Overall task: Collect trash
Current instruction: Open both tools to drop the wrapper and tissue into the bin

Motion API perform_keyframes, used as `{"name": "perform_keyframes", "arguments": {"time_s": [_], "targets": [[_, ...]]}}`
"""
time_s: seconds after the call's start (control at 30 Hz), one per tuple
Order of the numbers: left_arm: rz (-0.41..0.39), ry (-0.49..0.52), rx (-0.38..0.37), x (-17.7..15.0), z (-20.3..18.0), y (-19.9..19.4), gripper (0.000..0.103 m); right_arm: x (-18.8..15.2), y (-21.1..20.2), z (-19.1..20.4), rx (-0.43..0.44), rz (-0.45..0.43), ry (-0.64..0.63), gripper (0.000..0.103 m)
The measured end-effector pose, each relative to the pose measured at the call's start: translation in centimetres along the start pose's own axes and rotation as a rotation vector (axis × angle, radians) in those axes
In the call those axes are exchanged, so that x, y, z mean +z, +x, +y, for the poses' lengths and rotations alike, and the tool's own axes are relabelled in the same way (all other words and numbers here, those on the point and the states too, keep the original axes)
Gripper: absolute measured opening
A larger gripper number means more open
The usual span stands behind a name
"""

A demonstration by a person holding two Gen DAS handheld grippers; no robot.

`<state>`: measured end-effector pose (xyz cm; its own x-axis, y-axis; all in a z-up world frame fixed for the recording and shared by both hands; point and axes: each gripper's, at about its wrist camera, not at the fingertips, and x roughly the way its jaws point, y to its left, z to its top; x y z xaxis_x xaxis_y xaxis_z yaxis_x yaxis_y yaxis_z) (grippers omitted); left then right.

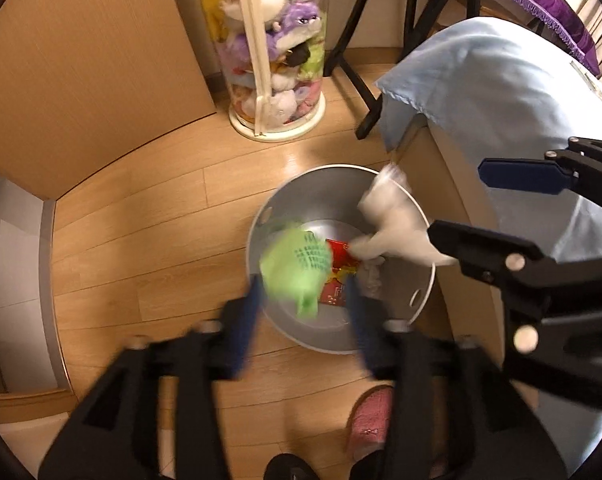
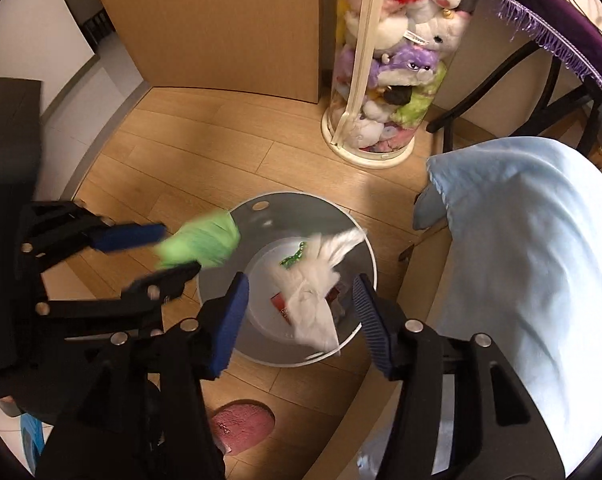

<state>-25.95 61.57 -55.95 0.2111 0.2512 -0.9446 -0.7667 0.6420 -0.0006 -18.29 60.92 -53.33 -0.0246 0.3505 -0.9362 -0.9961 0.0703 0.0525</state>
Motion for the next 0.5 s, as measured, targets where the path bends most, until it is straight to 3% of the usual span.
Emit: {"name": "perform_keyframes", "arguments": {"time_s": [0.07, 0.3, 0.5], "targets": [[-0.020, -0.005, 0.002, -0.3, 0.3, -0.4, 0.070, 0.1, -0.2, 0.0, 0.001, -0.004, 0.009, 0.055], [-0.030, 0.041, 0.005, 0.6, -0.3, -1.7, 0.070, -0.2, -1.5, -0.7, -0.008, -0.018, 0.043, 0.055], [-0.054, 0.109, -0.002, 1.4, -2.5, -4.5, 0.070, -1.2, -5.0, -2.4, -0.038, -0.041, 0.097, 0.055]]}}
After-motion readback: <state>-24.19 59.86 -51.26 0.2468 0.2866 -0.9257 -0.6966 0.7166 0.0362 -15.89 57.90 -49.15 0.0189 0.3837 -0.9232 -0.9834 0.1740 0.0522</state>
